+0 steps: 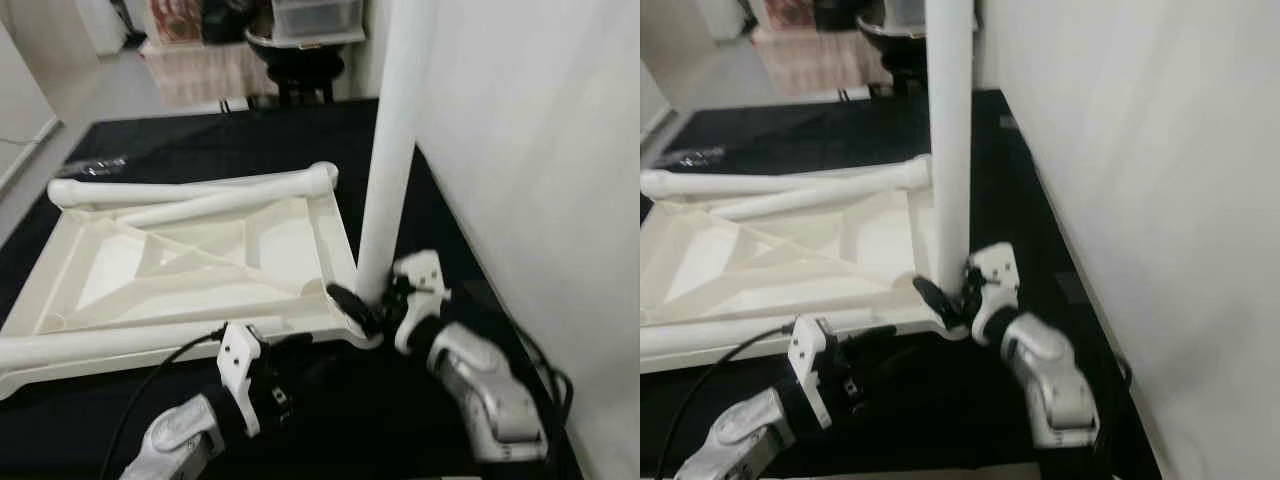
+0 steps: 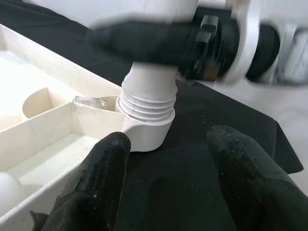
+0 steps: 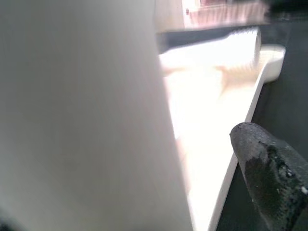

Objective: Building children table

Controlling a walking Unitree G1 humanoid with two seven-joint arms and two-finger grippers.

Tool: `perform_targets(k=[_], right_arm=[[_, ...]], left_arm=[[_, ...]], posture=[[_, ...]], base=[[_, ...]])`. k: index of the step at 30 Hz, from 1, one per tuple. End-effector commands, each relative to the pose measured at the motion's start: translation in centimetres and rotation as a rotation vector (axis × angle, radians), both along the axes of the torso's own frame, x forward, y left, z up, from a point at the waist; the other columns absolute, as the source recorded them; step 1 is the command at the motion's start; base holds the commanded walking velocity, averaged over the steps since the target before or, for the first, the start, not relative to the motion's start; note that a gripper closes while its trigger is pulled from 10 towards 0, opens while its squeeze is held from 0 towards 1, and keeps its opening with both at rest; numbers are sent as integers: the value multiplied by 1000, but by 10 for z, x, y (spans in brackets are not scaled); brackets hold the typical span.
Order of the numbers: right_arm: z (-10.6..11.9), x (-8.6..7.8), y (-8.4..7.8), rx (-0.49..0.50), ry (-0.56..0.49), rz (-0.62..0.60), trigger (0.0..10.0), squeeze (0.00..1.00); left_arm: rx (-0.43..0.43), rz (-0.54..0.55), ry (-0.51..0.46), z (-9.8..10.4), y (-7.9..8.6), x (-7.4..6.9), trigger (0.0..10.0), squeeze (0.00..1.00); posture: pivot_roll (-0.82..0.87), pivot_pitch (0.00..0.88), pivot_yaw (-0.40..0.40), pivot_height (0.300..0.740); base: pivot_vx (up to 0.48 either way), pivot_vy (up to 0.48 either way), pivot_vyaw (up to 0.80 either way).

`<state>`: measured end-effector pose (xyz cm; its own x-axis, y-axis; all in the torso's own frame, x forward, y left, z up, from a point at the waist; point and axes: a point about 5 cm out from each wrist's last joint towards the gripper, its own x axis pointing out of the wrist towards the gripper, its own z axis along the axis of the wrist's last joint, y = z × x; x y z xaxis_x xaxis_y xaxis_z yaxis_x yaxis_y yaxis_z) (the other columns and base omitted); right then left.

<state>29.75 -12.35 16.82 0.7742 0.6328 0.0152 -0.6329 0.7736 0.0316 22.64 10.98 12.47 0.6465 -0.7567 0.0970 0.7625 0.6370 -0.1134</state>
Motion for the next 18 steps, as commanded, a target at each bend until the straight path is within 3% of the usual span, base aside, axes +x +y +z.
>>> perform_targets(k=[1,2,3,5,13,14,18], right_arm=[[4,3,1,-2,-15,100,10000,718],[4,3,1,-2,-15,100,10000,718],[11,9,-6,-69,-58,222,10000,0],[23,24,-21,-166,-99,328,10000,0],[32,34,-30,-137,-67,443,10000,0],[33,37,-32,-123,-55,454,0,0],[32,38,-35,-113,-47,449,0,0]], left_arm=[[7,-2,33,-6,1,-1,10000,0],[7,-2,33,-6,1,-1,10000,0],[7,-1,32,-6,0,-1,10000,0],[6,-1,31,-6,-1,-1,10000,0],[6,1,31,-6,-2,-2,10000,0],[7,1,32,-7,-2,-3,10000,0],[7,0,34,-7,-2,-4,10000,0]], posture=[[-96,125,22,740],[-96,125,22,740],[-92,113,18,740],[-90,112,16,740],[-80,106,13,740],[-73,105,13,740],[-69,106,14,740]], base=[[0,0,0],[0,0,0],[0,0,0],[0,0,0],[0,0,0],[0,0,0],[0,0,0]])
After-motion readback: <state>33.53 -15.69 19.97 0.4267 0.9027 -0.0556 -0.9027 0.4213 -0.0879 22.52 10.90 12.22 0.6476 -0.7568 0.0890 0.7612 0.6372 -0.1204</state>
